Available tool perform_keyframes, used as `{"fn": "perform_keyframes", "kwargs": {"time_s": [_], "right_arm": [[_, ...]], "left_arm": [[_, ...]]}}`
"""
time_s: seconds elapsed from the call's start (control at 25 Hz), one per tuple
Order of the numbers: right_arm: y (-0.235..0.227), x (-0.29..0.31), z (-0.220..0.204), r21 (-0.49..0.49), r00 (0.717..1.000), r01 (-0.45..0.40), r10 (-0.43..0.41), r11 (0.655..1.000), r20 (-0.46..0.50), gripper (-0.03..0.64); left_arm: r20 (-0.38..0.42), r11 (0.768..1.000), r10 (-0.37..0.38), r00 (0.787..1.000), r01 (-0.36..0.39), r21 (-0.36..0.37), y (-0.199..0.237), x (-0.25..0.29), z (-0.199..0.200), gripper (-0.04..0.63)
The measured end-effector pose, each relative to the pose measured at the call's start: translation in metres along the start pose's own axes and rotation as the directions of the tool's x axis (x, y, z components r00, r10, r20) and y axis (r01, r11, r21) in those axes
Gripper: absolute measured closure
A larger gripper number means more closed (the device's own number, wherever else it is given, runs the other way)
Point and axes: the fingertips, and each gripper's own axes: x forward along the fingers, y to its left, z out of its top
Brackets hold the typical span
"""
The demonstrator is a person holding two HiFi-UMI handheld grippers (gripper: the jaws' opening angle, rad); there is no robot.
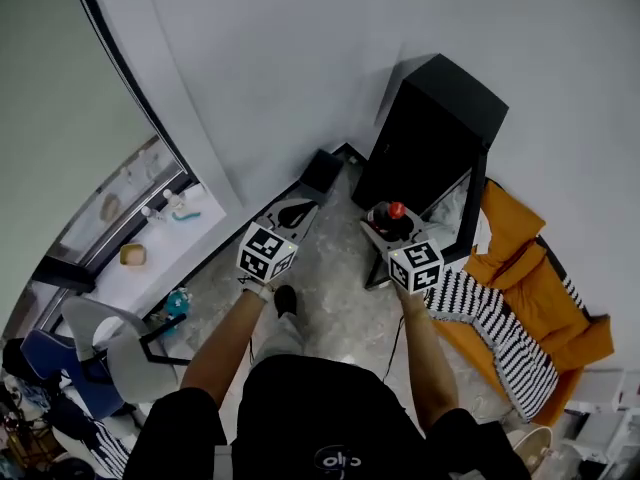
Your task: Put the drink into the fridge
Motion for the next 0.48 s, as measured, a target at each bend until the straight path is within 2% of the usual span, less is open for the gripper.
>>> {"fn": "perform_keyframes", "kwargs": {"time_s": [0.32, 0.48], "right_arm": [[-0.046, 0.090, 0.035, 0.042, 0.996, 0.092, -0.092, 0.995, -0.003, 0.304], [-0.064, 0.117, 0.040, 0.062, 0.990, 0.141, -0.140, 0.988, -0.016, 0.304]], "left_arm": [[0.009, 0.994, -0.109, 0.994, 0.109, 0.019, 0.097, 0.055, 0.020, 0.589], [0.007, 0.987, -0.160, 0.987, 0.160, 0.019, 0.126, 0.076, 0.021, 0.590]]}}
